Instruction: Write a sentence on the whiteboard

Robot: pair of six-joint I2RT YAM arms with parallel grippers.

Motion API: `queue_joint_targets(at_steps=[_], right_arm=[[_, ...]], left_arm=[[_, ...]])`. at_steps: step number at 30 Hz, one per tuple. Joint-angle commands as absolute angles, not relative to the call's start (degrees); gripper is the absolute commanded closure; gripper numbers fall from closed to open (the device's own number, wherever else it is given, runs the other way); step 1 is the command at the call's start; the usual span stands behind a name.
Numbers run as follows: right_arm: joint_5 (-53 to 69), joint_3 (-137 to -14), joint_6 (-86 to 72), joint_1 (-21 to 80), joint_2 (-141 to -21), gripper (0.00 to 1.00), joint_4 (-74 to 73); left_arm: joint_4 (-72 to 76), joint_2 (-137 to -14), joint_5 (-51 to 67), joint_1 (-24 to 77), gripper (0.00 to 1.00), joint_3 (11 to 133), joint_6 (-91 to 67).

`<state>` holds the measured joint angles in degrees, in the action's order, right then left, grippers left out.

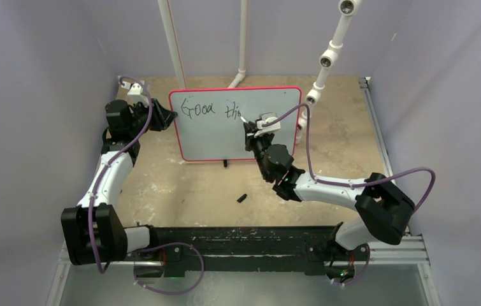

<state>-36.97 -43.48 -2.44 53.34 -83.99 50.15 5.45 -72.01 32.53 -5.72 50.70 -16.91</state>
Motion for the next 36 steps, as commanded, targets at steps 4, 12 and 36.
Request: queue_joint_targets(at_steps=[4, 12, 36], right_arm=[[-39.18, -45.40, -0.27, 53.17, -83.13, 1.00, 53.03], [-38.91, -45.67, 1.54, 53.17, -83.13, 1.00, 54.19], [-40.34, -45.12, 2.81, 53.17, -82.56, 1.00, 55.83]], left_arm=[[6.75, -70.93, 32.51, -5.70, 0.71, 50.54, -16.17], [6.77, -70.93, 32.42, -5.64, 0.71, 50.54, -16.18], [6.67, -70.99, 32.39, -5.66, 0.71, 50.54, -16.08]])
